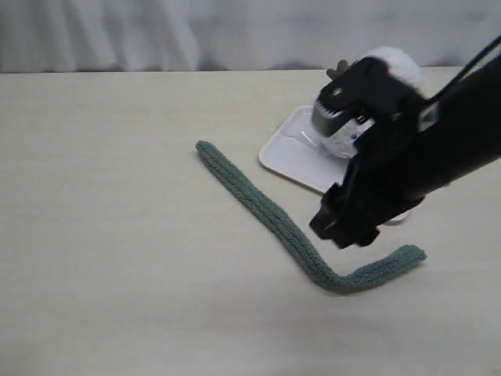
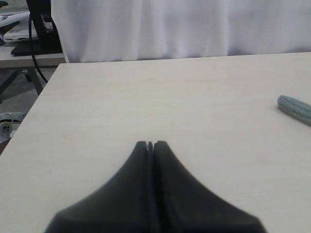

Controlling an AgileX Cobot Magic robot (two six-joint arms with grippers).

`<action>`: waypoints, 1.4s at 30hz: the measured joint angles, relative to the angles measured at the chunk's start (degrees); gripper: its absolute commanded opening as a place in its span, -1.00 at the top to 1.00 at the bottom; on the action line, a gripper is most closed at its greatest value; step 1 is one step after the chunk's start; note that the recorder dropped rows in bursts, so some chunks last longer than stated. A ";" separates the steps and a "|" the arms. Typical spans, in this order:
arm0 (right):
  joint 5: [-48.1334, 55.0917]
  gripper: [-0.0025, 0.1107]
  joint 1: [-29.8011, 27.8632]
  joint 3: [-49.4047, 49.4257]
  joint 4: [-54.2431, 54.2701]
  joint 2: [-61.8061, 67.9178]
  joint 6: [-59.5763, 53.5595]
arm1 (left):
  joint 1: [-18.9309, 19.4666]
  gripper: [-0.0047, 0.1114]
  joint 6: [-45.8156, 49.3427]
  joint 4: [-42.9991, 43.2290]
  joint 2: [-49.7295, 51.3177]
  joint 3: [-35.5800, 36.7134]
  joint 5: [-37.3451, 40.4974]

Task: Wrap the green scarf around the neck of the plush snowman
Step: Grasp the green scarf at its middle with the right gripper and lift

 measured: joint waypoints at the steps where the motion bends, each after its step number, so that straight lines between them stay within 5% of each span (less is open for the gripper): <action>1: -0.91 -0.30 1.61 0.00 -0.99 2.41 0.93 | 0.00 0.92 0.00 0.00 0.00 0.00 0.00; 20: -13.28 -0.27 4.83 -9.24 -4.99 34.50 7.11 | 0.00 0.92 0.00 0.00 0.00 0.00 0.00; 24: -13.39 0.22 4.83 -10.27 -5.33 37.27 6.55 | 0.00 0.92 0.00 0.00 0.00 0.00 0.00; 27: -13.39 0.86 4.83 -10.32 -6.49 37.49 5.84 | 0.00 0.92 0.00 0.00 0.00 0.00 0.00; 35: -12.02 0.88 5.10 -10.41 -9.83 36.29 5.62 | 0.00 0.92 0.00 0.00 0.00 0.00 0.00; 42: -6.15 0.88 9.93 -13.65 -11.12 20.74 5.62 | 0.00 0.92 0.00 0.00 0.00 0.00 0.00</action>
